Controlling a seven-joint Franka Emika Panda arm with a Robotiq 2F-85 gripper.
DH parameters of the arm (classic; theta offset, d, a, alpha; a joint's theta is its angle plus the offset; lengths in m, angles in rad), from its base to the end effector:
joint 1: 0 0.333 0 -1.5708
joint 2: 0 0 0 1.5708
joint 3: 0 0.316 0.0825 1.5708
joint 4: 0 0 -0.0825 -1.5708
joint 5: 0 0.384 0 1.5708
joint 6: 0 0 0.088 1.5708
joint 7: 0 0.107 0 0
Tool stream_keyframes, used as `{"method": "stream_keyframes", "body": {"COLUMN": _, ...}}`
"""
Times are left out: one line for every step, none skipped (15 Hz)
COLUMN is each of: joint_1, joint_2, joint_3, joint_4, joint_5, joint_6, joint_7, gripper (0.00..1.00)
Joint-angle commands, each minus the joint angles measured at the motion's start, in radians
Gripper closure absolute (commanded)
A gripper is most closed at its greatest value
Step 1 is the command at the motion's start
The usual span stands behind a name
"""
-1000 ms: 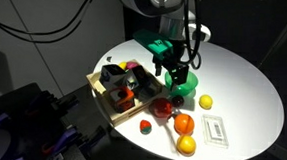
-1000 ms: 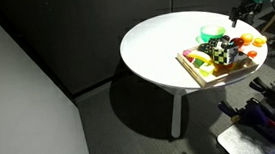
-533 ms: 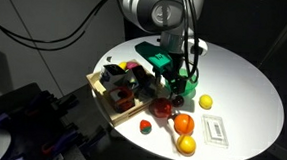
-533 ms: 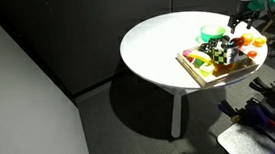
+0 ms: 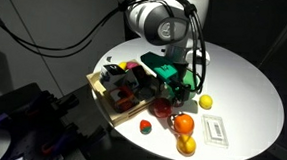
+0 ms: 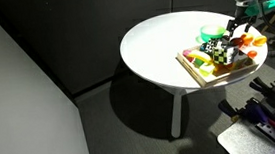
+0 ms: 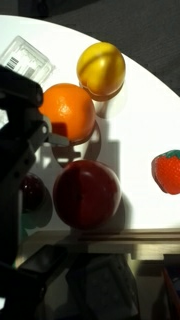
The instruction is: Pick up the red apple toy and put it in the green bowl
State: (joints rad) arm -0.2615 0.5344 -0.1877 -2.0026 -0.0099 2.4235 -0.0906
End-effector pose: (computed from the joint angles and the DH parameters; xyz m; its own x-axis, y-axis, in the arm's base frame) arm 0.5362 -0.2575 0.1829 0.9381 -0.3270 -0.1145 -0.3179 -0.9438 0.0907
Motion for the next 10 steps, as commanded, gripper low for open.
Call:
{"method": "stream_keyframes", "body": {"joint_1": -0.029, "joint_2": 0.035, "joint_3": 0.015, "joint_4": 0.046, "joint_5": 0.012, "joint_6": -0.006, "joint_7": -0.039, "gripper": 0.00}}
{"method": "stream_keyframes", "body": {"joint_1": -0.033, "joint_2": 0.041, "joint_3": 0.016, "joint_4": 0.051, "joint_5": 0.014, "joint_6": -0.007, "joint_7": -0.043, "gripper": 0.00}}
{"method": "stream_keyframes", "body": {"joint_1": -0.036, "joint_2": 0.047, "joint_3": 0.018, "joint_4": 0.054, "joint_5": 0.015, "joint_6": -0.009, "joint_7": -0.047, "gripper": 0.00}}
{"method": "stream_keyframes", "body": {"joint_1": -0.040, "joint_2": 0.050, "joint_3": 0.020, "joint_4": 0.057, "joint_5": 0.017, "joint_6": -0.011, "joint_7": -0.053, "gripper": 0.00}}
{"method": "stream_keyframes", "body": {"joint_1": -0.044, "joint_2": 0.053, "joint_3": 0.024, "joint_4": 0.058, "joint_5": 0.021, "joint_6": -0.013, "joint_7": -0.059, "gripper": 0.00}}
{"method": "stream_keyframes", "body": {"joint_1": -0.045, "joint_2": 0.055, "joint_3": 0.025, "joint_4": 0.058, "joint_5": 0.020, "joint_6": -0.012, "joint_7": -0.059, "gripper": 0.00}}
{"method": "stream_keyframes", "body": {"joint_1": -0.046, "joint_2": 0.056, "joint_3": 0.028, "joint_4": 0.056, "joint_5": 0.020, "joint_6": -0.013, "joint_7": -0.063, "gripper": 0.00}}
{"method": "stream_keyframes", "body": {"joint_1": -0.047, "joint_2": 0.057, "joint_3": 0.031, "joint_4": 0.053, "joint_5": 0.021, "joint_6": -0.013, "joint_7": -0.066, "gripper": 0.00}}
{"method": "stream_keyframes", "body": {"joint_1": -0.045, "joint_2": 0.059, "joint_3": 0.030, "joint_4": 0.050, "joint_5": 0.019, "joint_6": -0.010, "joint_7": -0.064, "gripper": 0.00}}
{"method": "stream_keyframes", "body": {"joint_1": -0.044, "joint_2": 0.061, "joint_3": 0.031, "joint_4": 0.047, "joint_5": 0.017, "joint_6": -0.007, "joint_7": -0.062, "gripper": 0.00}}
